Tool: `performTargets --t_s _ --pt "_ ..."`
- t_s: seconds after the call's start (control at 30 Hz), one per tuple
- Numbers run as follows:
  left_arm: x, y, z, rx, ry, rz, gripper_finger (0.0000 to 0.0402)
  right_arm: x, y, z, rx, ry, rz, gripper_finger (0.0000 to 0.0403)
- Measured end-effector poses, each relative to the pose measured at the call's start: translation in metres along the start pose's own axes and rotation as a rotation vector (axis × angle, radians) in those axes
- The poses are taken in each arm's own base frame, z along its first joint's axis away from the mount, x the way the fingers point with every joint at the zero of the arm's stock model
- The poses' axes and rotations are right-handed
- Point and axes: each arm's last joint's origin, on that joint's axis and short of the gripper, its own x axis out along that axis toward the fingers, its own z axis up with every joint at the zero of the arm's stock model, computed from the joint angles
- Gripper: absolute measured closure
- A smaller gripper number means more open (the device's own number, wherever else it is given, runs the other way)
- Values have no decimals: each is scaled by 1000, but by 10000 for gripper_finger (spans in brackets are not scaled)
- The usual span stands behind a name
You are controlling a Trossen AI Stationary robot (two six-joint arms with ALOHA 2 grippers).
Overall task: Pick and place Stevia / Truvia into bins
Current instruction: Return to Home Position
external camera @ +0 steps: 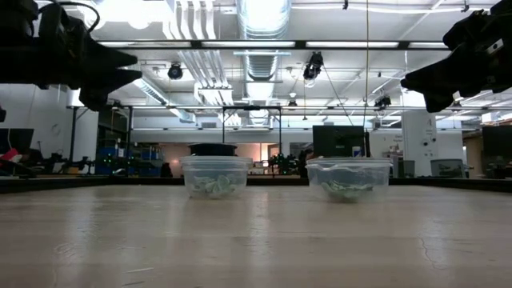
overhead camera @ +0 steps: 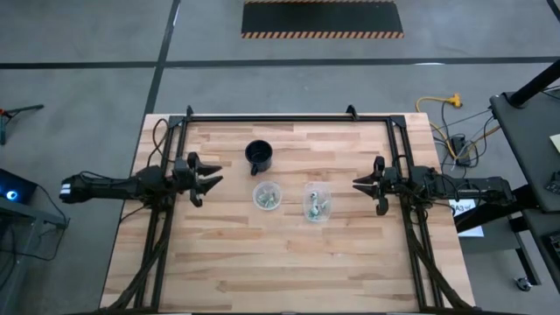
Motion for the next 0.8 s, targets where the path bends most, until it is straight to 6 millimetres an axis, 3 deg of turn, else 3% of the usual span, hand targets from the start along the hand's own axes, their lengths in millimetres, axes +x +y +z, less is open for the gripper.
performTargets --t_s 0.5,0.8 --pt "-4 -2 2 176 -22 -99 239 0 0 0 0 0 0 335" --pt "-9 -2 -8 270 84 -206 239 0 0 0 0 0 0 335"
